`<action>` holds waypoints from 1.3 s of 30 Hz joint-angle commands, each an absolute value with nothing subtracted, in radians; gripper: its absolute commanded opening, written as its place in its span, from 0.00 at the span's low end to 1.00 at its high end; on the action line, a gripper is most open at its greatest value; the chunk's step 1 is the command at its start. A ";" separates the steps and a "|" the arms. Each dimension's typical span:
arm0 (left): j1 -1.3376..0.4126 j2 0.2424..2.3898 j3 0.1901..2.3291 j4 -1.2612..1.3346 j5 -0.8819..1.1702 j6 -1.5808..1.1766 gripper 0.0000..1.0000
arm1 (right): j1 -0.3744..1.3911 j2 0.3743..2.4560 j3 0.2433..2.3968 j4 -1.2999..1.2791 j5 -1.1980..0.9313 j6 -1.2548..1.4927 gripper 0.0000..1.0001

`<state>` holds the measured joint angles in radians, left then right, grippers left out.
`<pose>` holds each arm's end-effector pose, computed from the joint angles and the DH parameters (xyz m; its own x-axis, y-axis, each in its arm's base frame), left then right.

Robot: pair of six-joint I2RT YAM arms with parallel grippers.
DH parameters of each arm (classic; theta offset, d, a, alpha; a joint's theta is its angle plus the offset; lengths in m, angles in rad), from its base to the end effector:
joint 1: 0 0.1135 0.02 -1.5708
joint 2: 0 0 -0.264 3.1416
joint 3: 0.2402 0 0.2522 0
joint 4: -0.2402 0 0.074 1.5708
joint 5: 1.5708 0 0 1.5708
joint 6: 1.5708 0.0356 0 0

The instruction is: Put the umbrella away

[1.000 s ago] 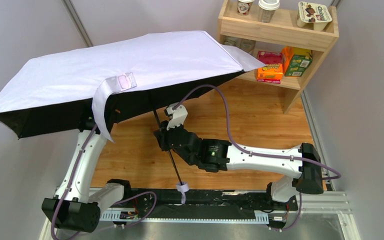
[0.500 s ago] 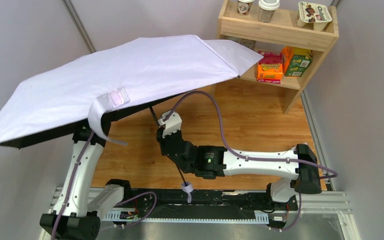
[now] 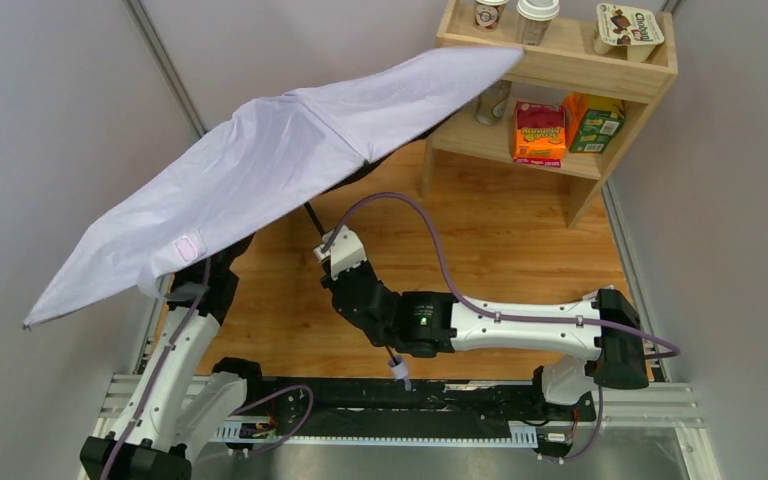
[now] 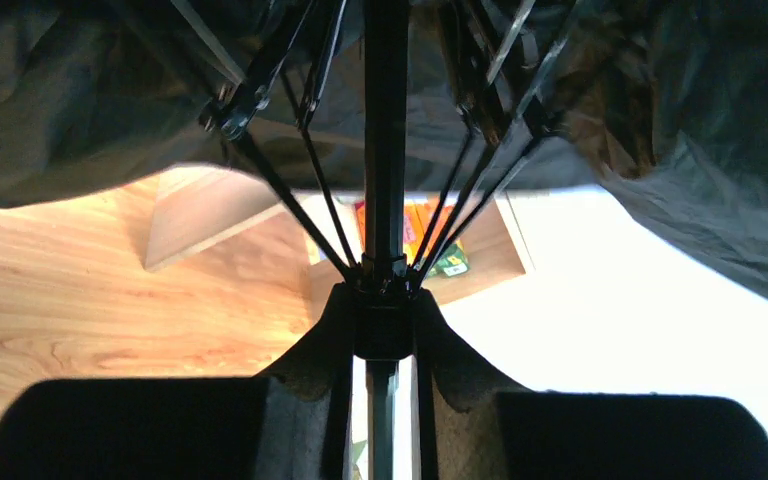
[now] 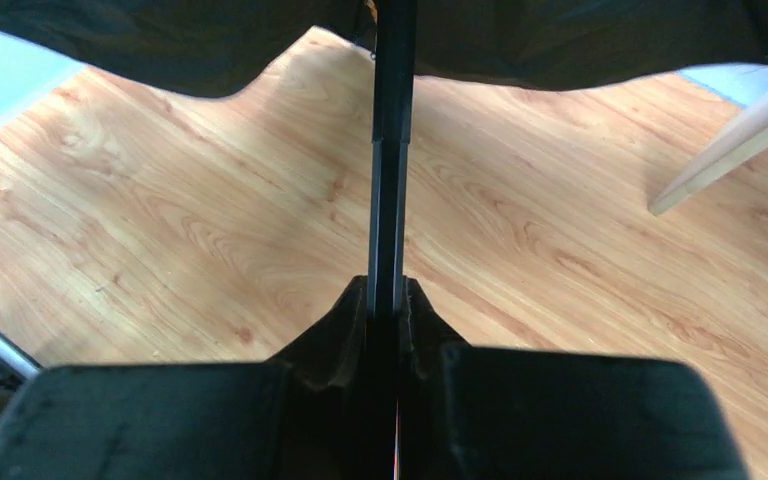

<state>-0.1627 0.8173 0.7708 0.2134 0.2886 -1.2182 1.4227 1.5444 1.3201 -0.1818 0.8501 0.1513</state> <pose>0.1893 -0.0413 0.3725 -0.3490 -0.8544 -0.3849 0.3031 0.2857 -0.9091 0.0788 0.3469 0.3429 -0.1406 -0.2687 -0.9529 -0.5357 0.8300 -0.1549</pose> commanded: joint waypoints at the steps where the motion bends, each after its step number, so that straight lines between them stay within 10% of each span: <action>1: -0.366 0.749 0.686 0.005 0.522 -1.169 0.00 | 1.339 1.457 1.433 0.048 0.637 0.179 0.00; 17: -0.632 0.686 0.511 0.086 0.339 -1.226 0.00 | 1.266 1.442 1.382 0.049 0.615 0.245 0.00; 24: -0.632 0.566 0.548 -0.061 0.224 -1.083 0.70 | 1.166 1.322 1.244 -0.036 0.491 0.484 0.00; 39: -0.632 0.283 0.607 -0.158 0.560 -0.817 0.63 | 0.804 1.260 1.112 0.047 0.140 0.473 0.00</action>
